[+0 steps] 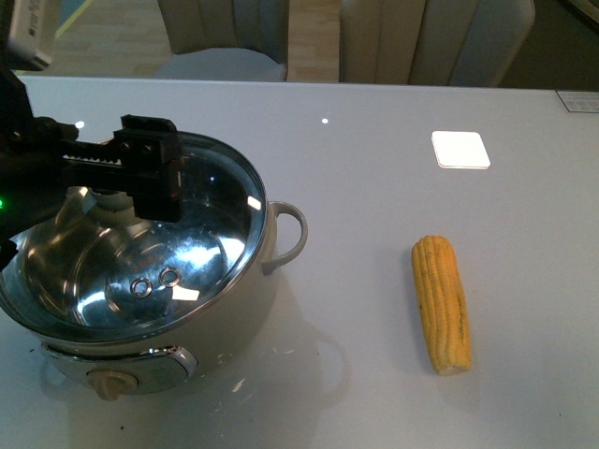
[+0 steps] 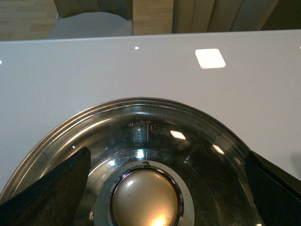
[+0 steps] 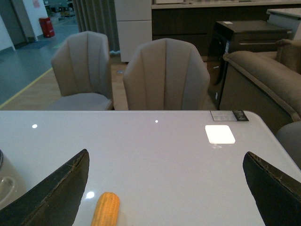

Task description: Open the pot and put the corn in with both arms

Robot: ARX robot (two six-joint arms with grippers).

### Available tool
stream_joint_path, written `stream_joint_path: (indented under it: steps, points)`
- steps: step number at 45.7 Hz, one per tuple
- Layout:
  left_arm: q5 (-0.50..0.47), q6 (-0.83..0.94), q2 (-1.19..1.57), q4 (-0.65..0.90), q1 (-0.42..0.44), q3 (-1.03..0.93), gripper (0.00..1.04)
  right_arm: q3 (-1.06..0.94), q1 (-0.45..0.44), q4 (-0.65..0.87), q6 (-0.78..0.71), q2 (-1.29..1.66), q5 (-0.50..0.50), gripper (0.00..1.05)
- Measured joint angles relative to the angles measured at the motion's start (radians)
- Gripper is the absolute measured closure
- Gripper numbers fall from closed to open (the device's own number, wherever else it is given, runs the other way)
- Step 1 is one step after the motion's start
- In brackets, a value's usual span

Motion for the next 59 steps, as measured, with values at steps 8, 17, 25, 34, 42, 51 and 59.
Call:
stream_joint_path:
  steps: [8, 17, 25, 34, 42, 51, 59]
  points:
    - [-0.014, -0.006, 0.092, 0.023, 0.001, 0.038, 0.07, 0.0, 0.0, 0.0, 0.0, 0.0, 0.0, 0.09]
    - [-0.039, -0.018, 0.163, 0.031, 0.003, 0.055, 0.07, 0.0, 0.0, 0.0, 0.0, 0.0, 0.0, 0.09]
    - [-0.061, -0.018, 0.19, 0.051, 0.001, 0.061, 0.07, 0.0, 0.0, 0.0, 0.0, 0.0, 0.0, 0.09]
    - [-0.071, -0.022, 0.197, 0.056, -0.006, 0.065, 0.18, 0.0, 0.0, 0.0, 0.0, 0.0, 0.0, 0.09]
    - [-0.085, -0.03, 0.199, 0.061, -0.011, 0.072, 0.44, 0.0, 0.0, 0.0, 0.0, 0.0, 0.0, 0.09]
    - [-0.104, -0.025, 0.199, 0.061, -0.014, 0.074, 0.62, 0.0, 0.0, 0.0, 0.0, 0.0, 0.0, 0.09]
    - [-0.108, -0.021, 0.193, 0.054, -0.015, 0.076, 0.63, 0.0, 0.0, 0.0, 0.0, 0.0, 0.0, 0.09]
